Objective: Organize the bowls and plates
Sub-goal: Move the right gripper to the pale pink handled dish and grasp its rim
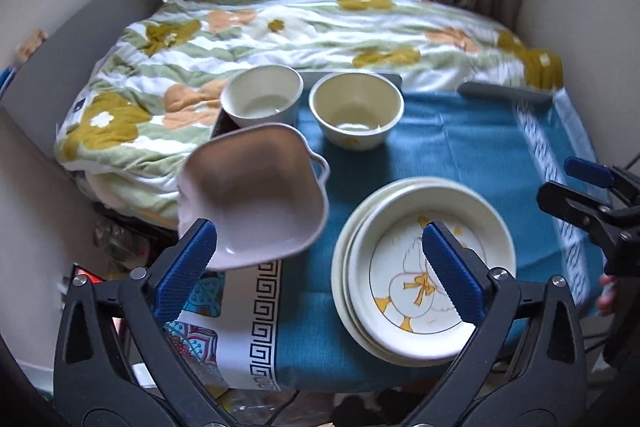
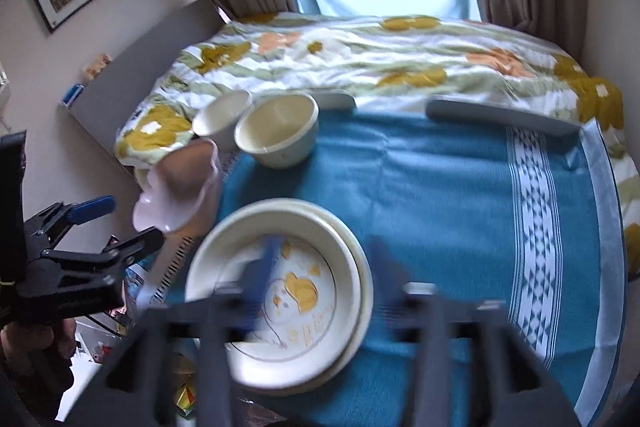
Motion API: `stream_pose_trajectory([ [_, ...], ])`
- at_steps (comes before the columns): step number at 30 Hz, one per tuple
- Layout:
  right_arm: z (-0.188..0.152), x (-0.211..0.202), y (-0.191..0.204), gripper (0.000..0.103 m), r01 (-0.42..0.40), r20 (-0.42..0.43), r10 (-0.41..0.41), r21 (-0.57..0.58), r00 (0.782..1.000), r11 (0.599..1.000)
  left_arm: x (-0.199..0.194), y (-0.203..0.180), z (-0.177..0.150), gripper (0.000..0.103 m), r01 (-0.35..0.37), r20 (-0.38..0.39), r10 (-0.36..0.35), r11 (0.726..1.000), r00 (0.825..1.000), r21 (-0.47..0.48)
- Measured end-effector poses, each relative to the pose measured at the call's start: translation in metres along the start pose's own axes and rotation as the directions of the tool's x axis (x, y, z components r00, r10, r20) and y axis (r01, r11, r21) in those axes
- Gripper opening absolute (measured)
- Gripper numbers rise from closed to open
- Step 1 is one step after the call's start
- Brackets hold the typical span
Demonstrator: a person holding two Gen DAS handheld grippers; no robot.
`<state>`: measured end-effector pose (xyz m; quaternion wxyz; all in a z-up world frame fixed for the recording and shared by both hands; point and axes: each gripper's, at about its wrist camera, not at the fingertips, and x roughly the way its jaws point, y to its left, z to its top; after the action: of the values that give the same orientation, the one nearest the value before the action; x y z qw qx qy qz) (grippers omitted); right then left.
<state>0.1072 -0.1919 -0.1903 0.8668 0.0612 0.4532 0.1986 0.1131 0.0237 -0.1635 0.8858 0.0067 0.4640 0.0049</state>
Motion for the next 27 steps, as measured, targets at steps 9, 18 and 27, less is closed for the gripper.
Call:
stream_pose_trajectory([
  [9, 0.038, 0.032, 0.045, 0.103, -0.126, -0.063, 0.120, -0.115, 0.991, 0.985, 0.005, 0.104, -0.001, 0.102, 0.067, -0.009, -0.070, 0.976, 0.997, -0.206],
  [18, 0.043, 0.122, 0.091, 0.103, -0.118, -0.172, 0.110, -0.041, 0.979, 0.992, 0.077, 0.156, -0.018, 0.079, 0.179, -0.118, -0.217, 0.947, 0.969, -0.268],
  [27, 0.036, 0.186, 0.107, 0.062, -0.108, -0.303, 0.100, -0.009, 0.948, 0.994, 0.124, 0.170, -0.016, 0.051, 0.254, -0.156, -0.305, 0.925, 0.939, -0.282],
])
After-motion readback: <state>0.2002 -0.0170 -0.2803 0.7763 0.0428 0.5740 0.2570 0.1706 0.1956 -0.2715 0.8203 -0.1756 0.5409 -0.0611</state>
